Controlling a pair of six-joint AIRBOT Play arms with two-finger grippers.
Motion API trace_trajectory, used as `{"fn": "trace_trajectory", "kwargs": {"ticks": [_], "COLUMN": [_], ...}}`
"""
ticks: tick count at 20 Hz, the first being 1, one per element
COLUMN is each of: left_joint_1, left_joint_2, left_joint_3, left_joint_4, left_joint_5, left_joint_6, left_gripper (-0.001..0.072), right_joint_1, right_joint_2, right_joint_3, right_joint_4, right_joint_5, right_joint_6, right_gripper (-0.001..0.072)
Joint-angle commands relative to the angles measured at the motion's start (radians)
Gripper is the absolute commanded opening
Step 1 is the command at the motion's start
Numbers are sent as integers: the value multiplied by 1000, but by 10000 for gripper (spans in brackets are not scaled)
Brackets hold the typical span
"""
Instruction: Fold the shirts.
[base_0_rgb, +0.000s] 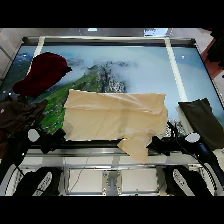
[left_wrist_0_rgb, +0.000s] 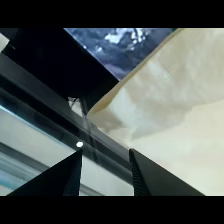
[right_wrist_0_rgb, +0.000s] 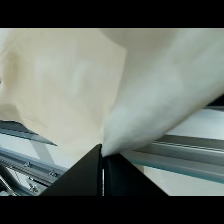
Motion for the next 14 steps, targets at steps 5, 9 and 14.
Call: {"fn": "trace_trajectory", "kwargs": {"ticks": [5, 9, 14], "left_joint_1": [1, 1, 1], "left_joint_2": [-3, -26, -43], "left_joint_3": [-18, -29, -48], "left_joint_4": [-17, -16, -35], "left_joint_5": [134, 127, 141], "left_joint_6": [-34, -40, -53], "left_gripper": [342, 342, 16], "right_joint_1": [0, 0, 0], "right_joint_2": [1, 1, 1], "right_joint_3": [1, 1, 1], "right_joint_4": [6, 10, 12], "right_joint_5": [2, 2, 3], "right_joint_6": [1, 1, 1], "right_gripper": [33, 33, 33]}}
